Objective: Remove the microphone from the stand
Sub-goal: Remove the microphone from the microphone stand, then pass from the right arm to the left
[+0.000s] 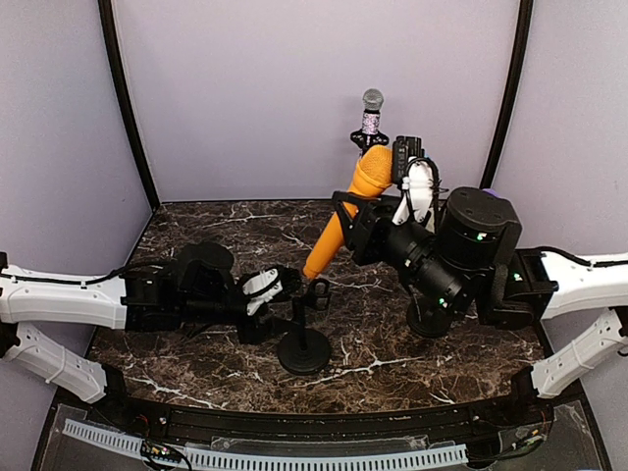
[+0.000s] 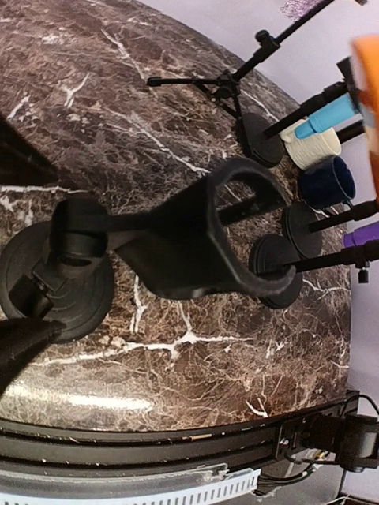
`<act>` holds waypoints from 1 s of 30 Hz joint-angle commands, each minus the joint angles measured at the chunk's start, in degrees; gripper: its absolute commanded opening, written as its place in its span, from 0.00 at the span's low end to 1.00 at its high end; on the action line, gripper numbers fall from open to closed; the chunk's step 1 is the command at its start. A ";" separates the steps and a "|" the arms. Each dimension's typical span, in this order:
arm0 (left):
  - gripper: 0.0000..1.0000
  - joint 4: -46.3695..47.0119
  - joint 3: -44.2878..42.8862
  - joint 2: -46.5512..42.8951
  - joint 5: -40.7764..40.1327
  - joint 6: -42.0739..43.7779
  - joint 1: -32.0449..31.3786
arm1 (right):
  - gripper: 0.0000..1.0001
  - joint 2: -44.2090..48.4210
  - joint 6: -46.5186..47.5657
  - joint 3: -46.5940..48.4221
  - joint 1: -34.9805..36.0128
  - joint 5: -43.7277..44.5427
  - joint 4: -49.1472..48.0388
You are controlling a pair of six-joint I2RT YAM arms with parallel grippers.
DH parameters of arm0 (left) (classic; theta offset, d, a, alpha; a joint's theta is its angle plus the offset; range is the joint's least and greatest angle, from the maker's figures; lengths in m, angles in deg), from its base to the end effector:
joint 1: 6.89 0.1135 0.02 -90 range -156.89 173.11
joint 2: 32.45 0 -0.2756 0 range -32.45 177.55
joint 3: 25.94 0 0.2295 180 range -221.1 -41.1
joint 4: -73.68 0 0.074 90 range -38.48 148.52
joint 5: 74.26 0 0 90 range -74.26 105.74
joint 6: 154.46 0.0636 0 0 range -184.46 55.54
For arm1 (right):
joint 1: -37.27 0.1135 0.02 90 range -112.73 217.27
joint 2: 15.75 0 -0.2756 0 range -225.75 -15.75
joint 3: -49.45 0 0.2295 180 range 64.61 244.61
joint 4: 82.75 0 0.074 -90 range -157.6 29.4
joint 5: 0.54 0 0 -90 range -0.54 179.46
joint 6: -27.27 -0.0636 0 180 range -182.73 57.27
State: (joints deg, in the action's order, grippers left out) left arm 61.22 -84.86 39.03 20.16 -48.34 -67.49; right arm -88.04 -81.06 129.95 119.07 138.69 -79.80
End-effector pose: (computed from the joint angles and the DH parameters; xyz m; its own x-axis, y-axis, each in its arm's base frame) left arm 0.1337 -0.2472 0.2668 0.0512 0.4730 -0.8796 0.9251 0.3094 0.2203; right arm 0.0874 0.2686 0.4194 -0.1570 0.3502 -0.9234 -0.5156 0.7684 0.3791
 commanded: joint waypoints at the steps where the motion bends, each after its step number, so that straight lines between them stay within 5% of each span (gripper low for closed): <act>1: 0.66 -2.91 -2.41 -5.59 -1.94 -3.06 -0.24 | 0.00 3.12 -2.18 1.03 -3.25 -7.00 1.19; 8: 0.82 -5.07 -12.19 -9.99 1.31 -9.22 -0.22 | 0.00 5.49 -5.34 0.34 -8.25 -18.40 4.65; 14: 0.84 -9.70 -20.94 -5.96 8.76 -21.16 -0.22 | 0.00 5.61 -6.44 0.81 -11.29 -33.21 3.91; 24: 0.91 -13.89 -29.85 2.50 15.10 -23.11 -0.28 | 0.00 1.08 -6.83 4.66 -12.54 -42.92 4.75; 26: 0.84 -13.60 -29.85 2.64 14.49 -22.93 -0.24 | 0.00 0.60 -6.55 4.91 -12.54 -43.47 4.72; 28: 0.63 -12.62 -29.02 2.21 14.56 -23.14 -0.22 | 0.00 0.46 -6.25 4.97 -12.59 -43.54 5.10; 30: 0.58 -11.74 -28.35 1.65 14.45 -23.56 -0.22 | 0.00 0.34 -6.03 4.93 -12.57 -43.52 5.54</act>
State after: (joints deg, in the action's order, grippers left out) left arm 48.35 -112.95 42.62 33.80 -71.18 -67.53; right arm -87.71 -87.33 132.57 106.90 97.08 -72.33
